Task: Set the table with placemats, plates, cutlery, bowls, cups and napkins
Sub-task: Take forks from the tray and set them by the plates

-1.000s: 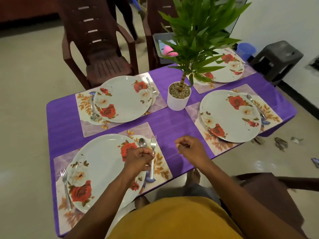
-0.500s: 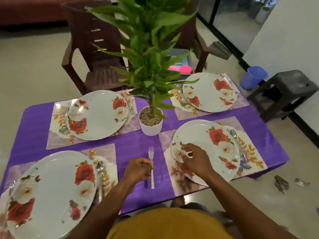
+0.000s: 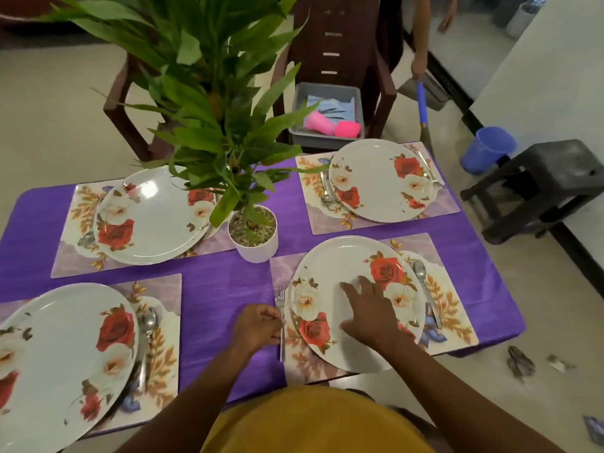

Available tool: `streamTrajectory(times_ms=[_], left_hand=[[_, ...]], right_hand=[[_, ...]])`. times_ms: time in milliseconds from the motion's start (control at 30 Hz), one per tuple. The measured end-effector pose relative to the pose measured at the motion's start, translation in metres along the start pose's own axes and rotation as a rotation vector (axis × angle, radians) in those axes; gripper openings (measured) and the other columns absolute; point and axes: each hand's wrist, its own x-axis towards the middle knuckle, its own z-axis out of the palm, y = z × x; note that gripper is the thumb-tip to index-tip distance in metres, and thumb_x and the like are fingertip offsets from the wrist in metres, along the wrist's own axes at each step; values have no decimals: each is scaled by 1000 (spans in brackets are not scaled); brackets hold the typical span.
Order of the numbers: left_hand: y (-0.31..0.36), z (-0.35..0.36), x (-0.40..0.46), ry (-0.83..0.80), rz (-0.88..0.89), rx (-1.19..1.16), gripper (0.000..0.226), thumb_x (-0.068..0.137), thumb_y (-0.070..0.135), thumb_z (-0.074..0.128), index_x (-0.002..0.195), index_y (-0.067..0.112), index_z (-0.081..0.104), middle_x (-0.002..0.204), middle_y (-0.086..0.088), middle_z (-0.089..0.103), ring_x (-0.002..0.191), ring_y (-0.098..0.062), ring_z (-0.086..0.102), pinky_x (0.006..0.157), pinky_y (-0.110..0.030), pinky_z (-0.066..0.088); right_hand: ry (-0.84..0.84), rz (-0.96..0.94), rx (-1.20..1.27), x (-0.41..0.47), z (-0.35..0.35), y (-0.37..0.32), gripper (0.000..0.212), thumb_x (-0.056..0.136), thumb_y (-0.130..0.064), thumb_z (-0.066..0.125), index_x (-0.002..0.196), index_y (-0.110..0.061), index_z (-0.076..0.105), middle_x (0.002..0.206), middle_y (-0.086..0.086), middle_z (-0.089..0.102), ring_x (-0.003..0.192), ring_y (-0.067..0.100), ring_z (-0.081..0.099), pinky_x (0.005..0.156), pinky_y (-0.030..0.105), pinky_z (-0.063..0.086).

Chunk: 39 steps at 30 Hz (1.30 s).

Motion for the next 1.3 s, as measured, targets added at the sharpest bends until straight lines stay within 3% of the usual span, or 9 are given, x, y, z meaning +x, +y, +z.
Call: streamTrajectory(times_ms=[200, 400, 600, 933, 1100, 1300], left_hand=[[-2, 8, 3, 31, 19, 9, 6, 88, -7, 73, 93, -4, 72, 81, -18, 76, 66, -28, 71, 74, -52, 65], [2, 14, -2, 122, 41, 48, 4, 88, -5, 74, 89, -1, 73, 77, -15, 77, 62, -24, 73, 61, -37, 65], [0, 18, -3, 207, 52, 78, 8, 86, 1, 80, 86, 3, 72, 77, -12, 76, 64, -24, 74, 58, -35, 64], [0, 19, -7, 229, 65, 122, 12, 86, 1, 79, 86, 9, 71, 83, -10, 76, 69, -25, 76, 65, -42, 66], [-2, 9, -14, 241, 107, 143, 10, 90, 10, 74, 87, 19, 72, 82, -2, 76, 73, -26, 76, 74, -49, 65], [0, -5, -28, 204, 186, 122, 14, 94, 11, 67, 91, 23, 72, 80, 3, 76, 74, -27, 75, 75, -50, 65]], right_hand=[[23, -26, -17, 1, 3, 5, 87, 84, -55, 71, 156, -36, 27, 165, 6, 21, 146, 31, 30, 107, 44, 46], [29, -36, -9, -1, 2, 8, 88, 85, -56, 70, 158, -37, 25, 167, 6, 19, 150, 31, 28, 111, 47, 43], [30, -49, -14, 0, 4, 10, 89, 86, -57, 71, 159, -37, 23, 169, 7, 17, 151, 33, 26, 112, 48, 42], [34, -68, -49, 2, 4, 10, 88, 86, -55, 72, 157, -35, 25, 165, 9, 22, 148, 34, 30, 109, 48, 46], [19, -54, -48, 3, 5, 9, 90, 85, -54, 74, 158, -34, 24, 166, 9, 20, 149, 35, 28, 109, 50, 46], [24, -2, 64, -2, 8, 4, 85, 89, -48, 72, 159, -33, 26, 170, 8, 15, 155, 35, 20, 116, 51, 40]])
